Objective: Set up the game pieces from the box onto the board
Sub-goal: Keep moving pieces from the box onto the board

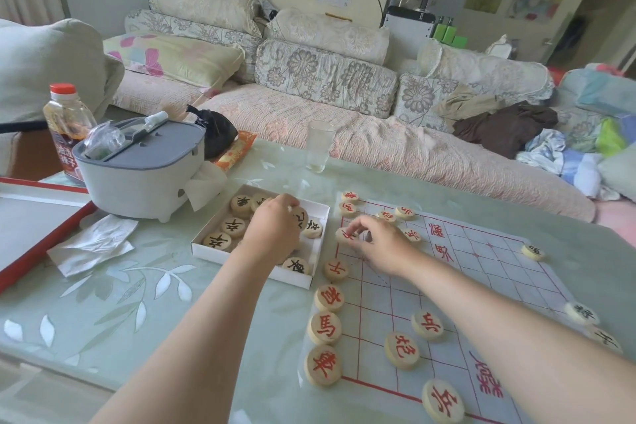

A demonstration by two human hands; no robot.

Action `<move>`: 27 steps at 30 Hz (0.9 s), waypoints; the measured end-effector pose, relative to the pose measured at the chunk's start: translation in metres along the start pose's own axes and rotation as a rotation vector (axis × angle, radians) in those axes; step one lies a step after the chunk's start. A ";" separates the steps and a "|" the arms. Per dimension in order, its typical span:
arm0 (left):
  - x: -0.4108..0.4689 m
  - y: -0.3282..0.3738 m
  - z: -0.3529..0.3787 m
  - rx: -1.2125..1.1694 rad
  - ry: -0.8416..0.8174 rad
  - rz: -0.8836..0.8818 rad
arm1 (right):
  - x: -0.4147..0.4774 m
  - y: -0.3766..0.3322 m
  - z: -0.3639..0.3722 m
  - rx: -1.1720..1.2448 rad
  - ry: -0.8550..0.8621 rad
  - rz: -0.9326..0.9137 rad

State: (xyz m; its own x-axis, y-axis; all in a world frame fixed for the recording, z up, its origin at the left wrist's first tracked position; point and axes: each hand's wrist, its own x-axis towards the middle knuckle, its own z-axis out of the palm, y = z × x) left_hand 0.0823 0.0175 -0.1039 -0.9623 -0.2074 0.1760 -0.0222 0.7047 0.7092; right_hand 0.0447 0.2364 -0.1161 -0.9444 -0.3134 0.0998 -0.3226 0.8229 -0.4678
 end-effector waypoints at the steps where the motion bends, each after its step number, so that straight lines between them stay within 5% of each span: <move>1: -0.002 0.003 0.002 -0.010 -0.003 -0.003 | -0.005 0.001 0.000 -0.008 -0.007 -0.008; 11: -0.025 0.018 0.005 -0.036 -0.038 -0.041 | -0.018 -0.006 0.005 -0.096 -0.069 -0.028; 16: -0.040 0.035 0.007 -0.147 -0.051 -0.063 | -0.034 -0.013 -0.008 0.030 0.033 -0.025; 27: -0.083 0.110 0.043 -0.692 -0.293 -0.141 | -0.122 0.013 -0.057 0.327 0.275 0.030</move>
State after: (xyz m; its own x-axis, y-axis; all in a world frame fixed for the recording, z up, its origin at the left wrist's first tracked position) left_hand 0.1483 0.1417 -0.0697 -0.9977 -0.0077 -0.0679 -0.0683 0.0793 0.9945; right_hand 0.1519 0.3125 -0.0842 -0.9492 -0.1169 0.2921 -0.2992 0.6224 -0.7232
